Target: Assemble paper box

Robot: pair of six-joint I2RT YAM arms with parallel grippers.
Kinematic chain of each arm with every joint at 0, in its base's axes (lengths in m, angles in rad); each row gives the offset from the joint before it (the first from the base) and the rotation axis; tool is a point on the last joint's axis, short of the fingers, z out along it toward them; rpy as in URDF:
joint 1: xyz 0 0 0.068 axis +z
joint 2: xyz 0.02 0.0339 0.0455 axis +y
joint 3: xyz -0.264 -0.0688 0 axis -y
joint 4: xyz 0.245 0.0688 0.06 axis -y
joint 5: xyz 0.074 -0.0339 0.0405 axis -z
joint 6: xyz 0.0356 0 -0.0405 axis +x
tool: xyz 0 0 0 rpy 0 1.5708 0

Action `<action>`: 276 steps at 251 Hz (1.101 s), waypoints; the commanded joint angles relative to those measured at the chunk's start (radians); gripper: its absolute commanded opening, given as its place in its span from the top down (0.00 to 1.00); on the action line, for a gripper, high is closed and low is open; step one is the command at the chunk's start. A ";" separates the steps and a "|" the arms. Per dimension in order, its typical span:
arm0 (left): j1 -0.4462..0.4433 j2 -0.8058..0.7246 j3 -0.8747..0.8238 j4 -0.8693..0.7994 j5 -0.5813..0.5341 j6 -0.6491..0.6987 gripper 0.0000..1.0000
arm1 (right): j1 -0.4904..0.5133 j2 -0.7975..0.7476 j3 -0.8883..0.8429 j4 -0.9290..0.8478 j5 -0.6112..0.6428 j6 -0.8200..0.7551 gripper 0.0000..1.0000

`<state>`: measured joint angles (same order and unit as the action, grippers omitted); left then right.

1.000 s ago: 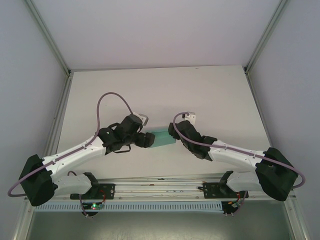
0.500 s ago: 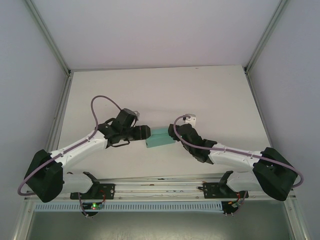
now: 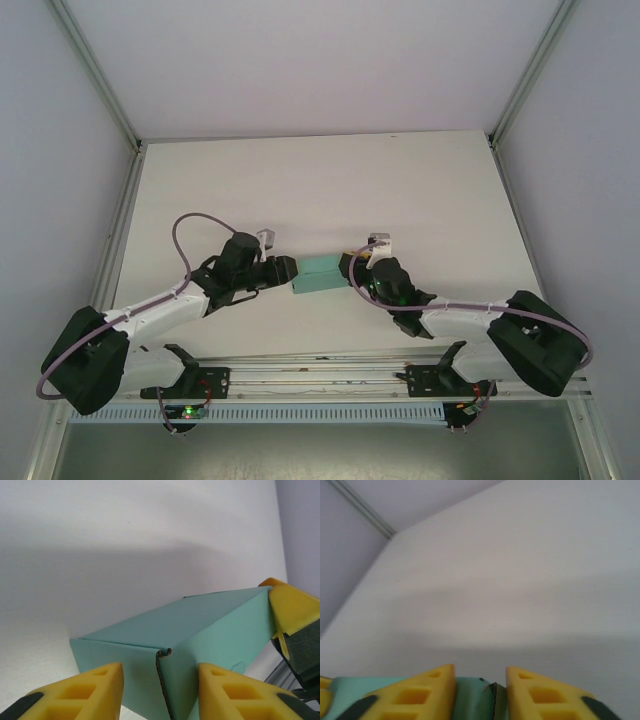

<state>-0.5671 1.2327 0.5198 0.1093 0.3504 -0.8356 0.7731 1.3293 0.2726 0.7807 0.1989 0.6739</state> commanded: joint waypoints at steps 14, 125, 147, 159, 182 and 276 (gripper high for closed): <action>0.027 0.083 -0.117 -0.141 -0.112 -0.018 0.72 | -0.029 0.184 -0.173 -0.025 -0.113 -0.108 0.81; 0.027 0.037 -0.016 -0.186 -0.106 0.052 0.94 | -0.029 0.031 -0.022 -0.288 -0.067 -0.155 0.77; 0.027 0.023 0.048 -0.218 -0.088 0.081 0.80 | -0.032 -0.053 0.041 -0.407 -0.047 -0.144 0.72; 0.027 0.015 0.087 -0.241 -0.086 0.101 0.73 | -0.033 -0.083 0.076 -0.449 -0.051 -0.146 0.63; 0.027 0.003 0.152 -0.266 -0.088 0.128 0.54 | -0.037 -0.111 0.152 -0.509 -0.075 -0.182 0.49; 0.027 0.008 0.330 -0.396 -0.166 0.197 0.00 | -0.074 -0.164 0.363 -0.700 -0.073 -0.262 0.37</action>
<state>-0.5484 1.2354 0.8036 -0.1658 0.2520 -0.6800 0.7200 1.1988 0.6060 0.1661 0.1360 0.4465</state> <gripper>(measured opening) 0.993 0.626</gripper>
